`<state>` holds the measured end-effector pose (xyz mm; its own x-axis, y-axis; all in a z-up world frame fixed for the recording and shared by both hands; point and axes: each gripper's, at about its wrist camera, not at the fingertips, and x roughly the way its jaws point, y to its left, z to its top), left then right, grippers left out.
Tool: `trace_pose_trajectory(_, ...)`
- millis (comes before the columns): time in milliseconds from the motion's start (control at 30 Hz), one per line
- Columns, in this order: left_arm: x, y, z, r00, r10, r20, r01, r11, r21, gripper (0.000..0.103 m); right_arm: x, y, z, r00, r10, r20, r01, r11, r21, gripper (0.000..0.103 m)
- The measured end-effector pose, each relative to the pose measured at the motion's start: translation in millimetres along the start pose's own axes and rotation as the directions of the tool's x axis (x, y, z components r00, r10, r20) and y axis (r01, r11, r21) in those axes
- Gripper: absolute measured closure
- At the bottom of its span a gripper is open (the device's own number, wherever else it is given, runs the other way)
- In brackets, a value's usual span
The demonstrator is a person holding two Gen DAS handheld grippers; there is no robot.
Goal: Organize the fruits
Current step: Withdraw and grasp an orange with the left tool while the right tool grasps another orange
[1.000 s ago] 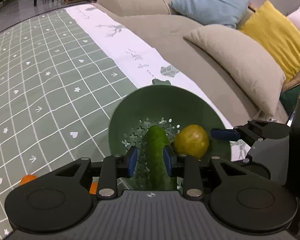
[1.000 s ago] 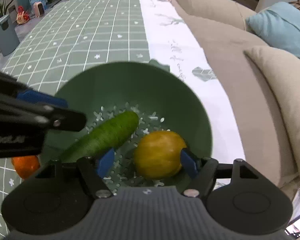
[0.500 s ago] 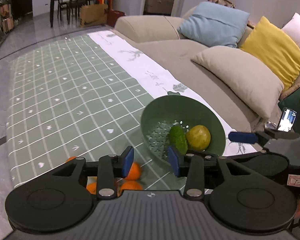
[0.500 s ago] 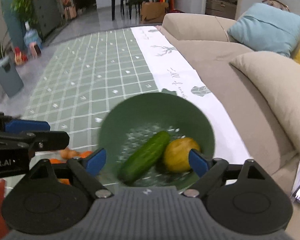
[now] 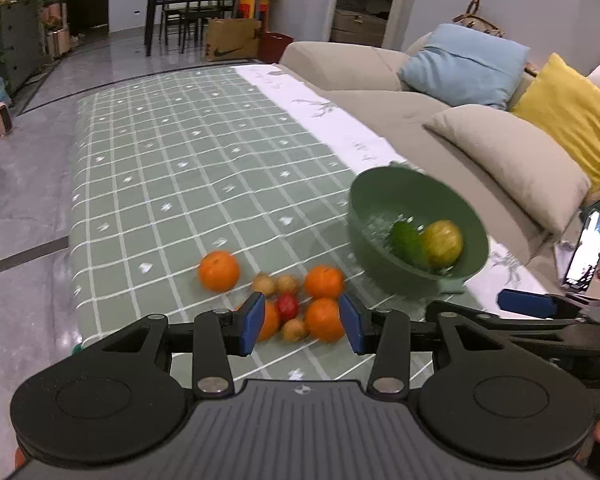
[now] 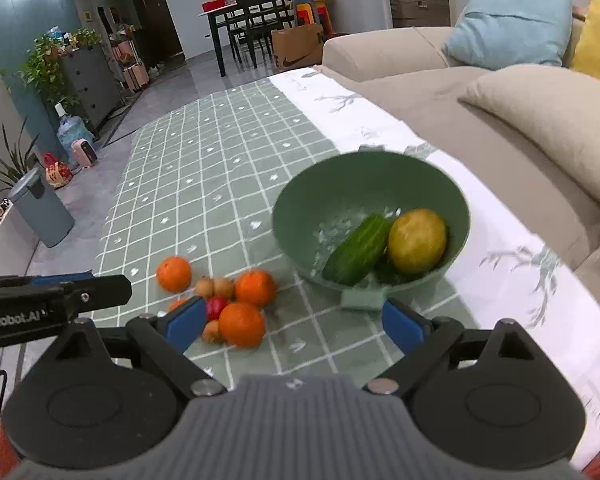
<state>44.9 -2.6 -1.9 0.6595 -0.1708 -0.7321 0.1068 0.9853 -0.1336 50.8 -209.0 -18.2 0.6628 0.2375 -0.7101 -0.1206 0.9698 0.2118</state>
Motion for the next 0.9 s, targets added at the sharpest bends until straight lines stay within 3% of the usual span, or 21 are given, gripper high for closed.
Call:
trace_pose_trajectory(133,8,11,-15,1.0,0.01,-0.02,-0.01,1.0,-0.02,0.052,6,8,-17,1.0,-0.025,0.011,0.025,0.999,-0.027,0.009)
trace_pose_trajectory(333,20,21,-26,0.999,0.0,-0.05,-0.002,0.999,-0.043,0.052,23,18,-31,0.999,-0.029,0.019,0.031,0.993,-0.116,0.018)
trace_pose_trajectory(633,46,37,-28,0.997,0.003,-0.072,-0.011,0.993,-0.114,0.052,56,25,-26,0.996,0.046,-0.072,-0.054,0.993,-0.11,0.049)
trace_pose_trajectory(900,77,47,-23,0.992,-0.007,-0.122,-0.013,0.988,-0.157,0.052,89,27,-15,0.99,0.083,-0.115,-0.091,0.994,-0.063,0.049)
